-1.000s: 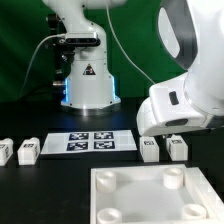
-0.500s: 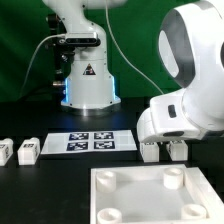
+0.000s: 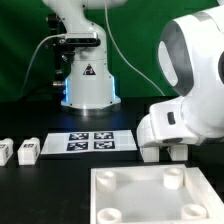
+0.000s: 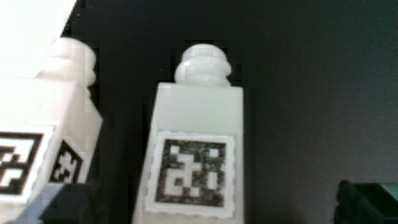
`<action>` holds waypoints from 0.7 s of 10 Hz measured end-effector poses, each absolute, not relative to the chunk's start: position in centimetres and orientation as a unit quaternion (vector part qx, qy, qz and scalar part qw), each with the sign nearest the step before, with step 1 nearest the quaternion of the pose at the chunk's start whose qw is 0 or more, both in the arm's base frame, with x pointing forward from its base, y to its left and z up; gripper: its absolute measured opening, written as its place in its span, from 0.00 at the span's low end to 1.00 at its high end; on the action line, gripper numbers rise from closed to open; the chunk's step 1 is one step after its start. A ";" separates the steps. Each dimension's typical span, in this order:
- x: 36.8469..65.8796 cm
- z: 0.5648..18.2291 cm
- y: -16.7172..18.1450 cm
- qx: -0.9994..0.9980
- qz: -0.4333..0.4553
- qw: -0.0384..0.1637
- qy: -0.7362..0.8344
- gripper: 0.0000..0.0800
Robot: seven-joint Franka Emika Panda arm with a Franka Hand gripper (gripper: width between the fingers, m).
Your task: Assemble one leg
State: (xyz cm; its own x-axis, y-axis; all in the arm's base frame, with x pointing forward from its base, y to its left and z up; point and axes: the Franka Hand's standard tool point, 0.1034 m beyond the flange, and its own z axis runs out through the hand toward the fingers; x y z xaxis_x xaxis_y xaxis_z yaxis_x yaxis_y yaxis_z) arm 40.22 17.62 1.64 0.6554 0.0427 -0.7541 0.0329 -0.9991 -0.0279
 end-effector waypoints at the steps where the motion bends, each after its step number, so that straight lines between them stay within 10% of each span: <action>1: 40.2 1.6 17.6 -0.910 0.415 0.006 -0.021 0.66; 4: 40.2 1.7 17.6 -0.910 0.415 0.006 -0.021 0.36; 7: 40.2 1.7 17.6 -0.910 0.415 0.006 -0.021 0.36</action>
Offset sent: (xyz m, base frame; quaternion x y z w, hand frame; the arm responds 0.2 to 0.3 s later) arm 0.0000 0.0000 0.0000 0.0000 0.0000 0.0000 1.0000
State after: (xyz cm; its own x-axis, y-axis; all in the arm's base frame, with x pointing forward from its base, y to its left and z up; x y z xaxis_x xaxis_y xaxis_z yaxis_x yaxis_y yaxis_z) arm 40.21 17.62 1.65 0.6550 0.0428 -0.7544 0.0331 -0.9991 -0.0280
